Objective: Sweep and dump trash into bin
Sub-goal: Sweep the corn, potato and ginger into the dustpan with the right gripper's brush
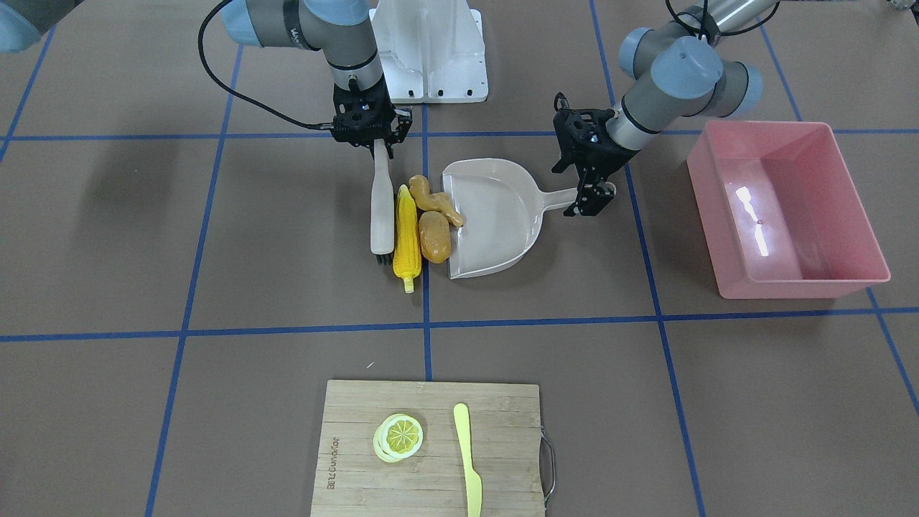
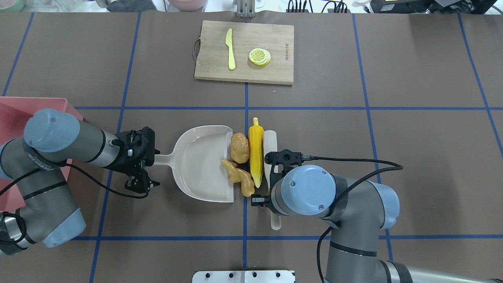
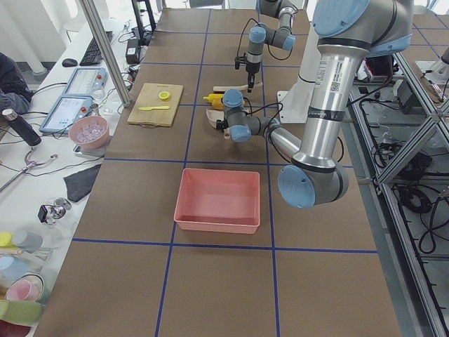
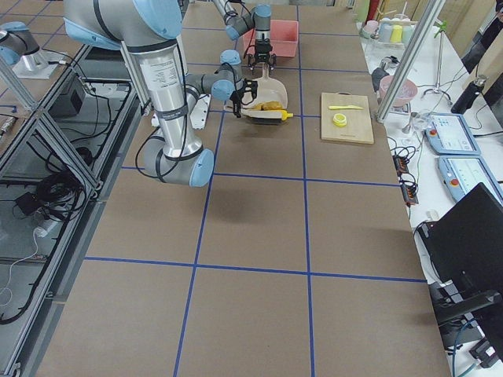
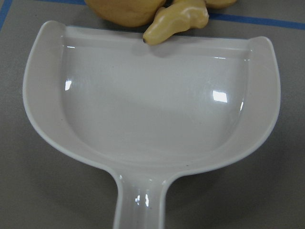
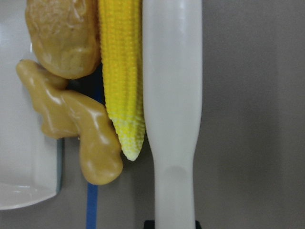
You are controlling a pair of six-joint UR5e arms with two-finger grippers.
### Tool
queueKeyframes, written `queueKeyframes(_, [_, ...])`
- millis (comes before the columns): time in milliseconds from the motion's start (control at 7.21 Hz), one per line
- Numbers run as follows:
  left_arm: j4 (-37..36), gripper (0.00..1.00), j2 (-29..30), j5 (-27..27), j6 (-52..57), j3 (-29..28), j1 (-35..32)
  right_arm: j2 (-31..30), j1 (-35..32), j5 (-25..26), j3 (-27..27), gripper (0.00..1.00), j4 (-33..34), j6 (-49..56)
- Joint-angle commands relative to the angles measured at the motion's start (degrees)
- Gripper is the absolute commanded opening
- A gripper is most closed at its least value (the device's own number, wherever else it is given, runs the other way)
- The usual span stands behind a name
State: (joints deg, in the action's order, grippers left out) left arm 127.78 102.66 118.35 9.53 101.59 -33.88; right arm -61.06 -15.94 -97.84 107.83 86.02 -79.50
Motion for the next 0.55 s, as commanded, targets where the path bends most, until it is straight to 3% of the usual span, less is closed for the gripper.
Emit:
queueKeyframes(0, [0.10, 0.96, -0.09, -0.05, 0.05, 0.02, 0.04, 0.59, 0.73, 0.81, -0.95, 0.00, -3.03, -0.65])
queueKeyframes(416, [0.10, 0.96, -0.09, 0.04, -0.04, -0.07, 0.04, 1.73, 1.18, 2.48, -2.62, 0.00, -5.51, -1.79])
